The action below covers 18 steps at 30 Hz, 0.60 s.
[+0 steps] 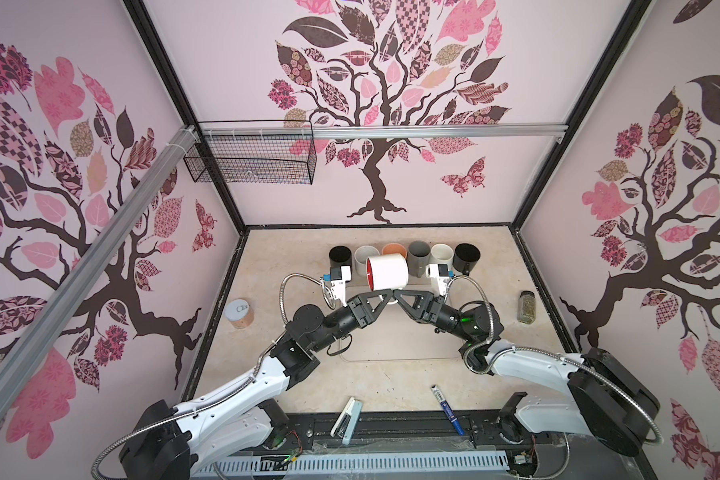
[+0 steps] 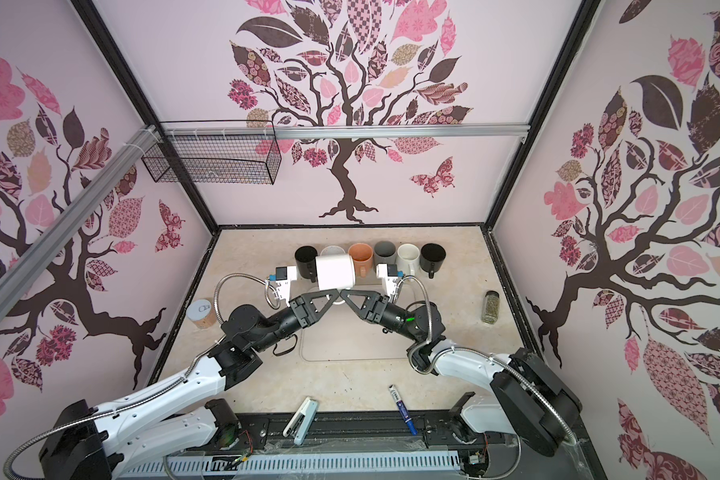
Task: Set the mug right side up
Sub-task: 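Close left gripper on the white mug's handle while right gripper holds it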
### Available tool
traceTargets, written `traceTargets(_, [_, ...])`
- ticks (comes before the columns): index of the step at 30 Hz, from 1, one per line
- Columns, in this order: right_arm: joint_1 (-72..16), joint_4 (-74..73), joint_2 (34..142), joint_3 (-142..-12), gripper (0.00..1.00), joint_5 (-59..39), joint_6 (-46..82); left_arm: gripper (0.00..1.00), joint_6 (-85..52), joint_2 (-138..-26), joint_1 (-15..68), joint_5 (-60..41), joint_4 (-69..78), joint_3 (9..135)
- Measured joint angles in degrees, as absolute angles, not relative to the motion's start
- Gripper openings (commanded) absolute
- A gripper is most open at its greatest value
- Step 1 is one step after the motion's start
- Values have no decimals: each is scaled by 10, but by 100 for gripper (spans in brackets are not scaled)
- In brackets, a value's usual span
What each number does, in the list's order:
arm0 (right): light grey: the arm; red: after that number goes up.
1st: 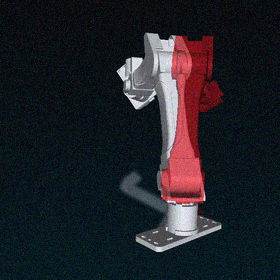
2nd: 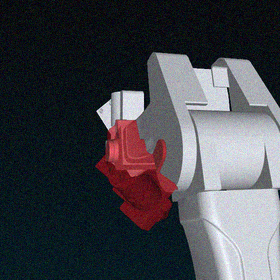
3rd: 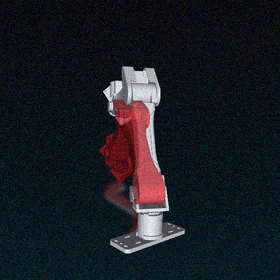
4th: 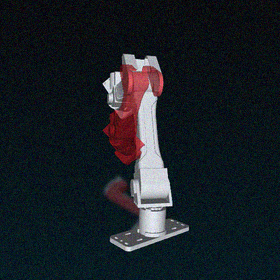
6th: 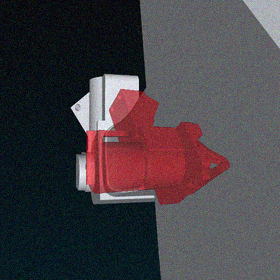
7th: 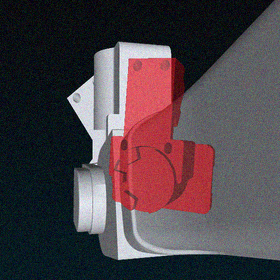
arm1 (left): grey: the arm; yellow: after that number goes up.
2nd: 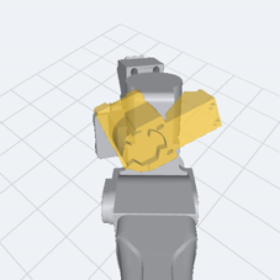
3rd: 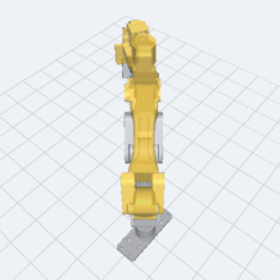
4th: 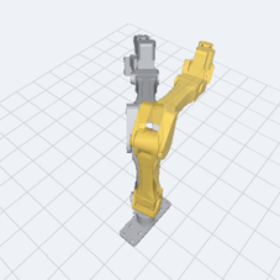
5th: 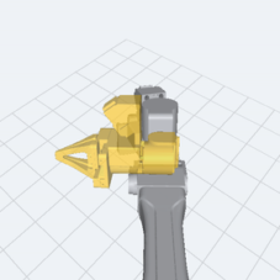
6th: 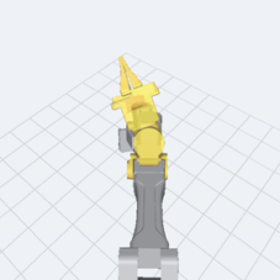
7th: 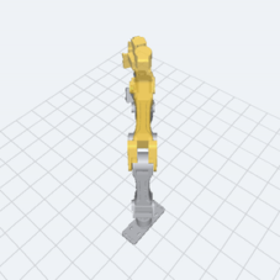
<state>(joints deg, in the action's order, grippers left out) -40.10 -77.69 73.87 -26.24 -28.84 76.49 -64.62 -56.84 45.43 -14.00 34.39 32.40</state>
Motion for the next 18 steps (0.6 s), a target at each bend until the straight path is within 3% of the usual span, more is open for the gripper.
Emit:
traceTargets(3, [-401, -781, 739, -262, 0, -291, 766, 30, -647, -567, 455, -140, 342, 324])
traceTargets(13, [-405, -780, 739, -265, 0, -293, 760, 26, -645, -571, 455, -138, 342, 324])
traceTargets(15, [-408, -773, 739, -271, 0, -291, 757, 20, -642, -570, 454, -137, 342, 324])
traceTargets(18, [-408, -765, 739, -279, 0, -286, 743, 2, -639, -570, 452, -133, 340, 326])
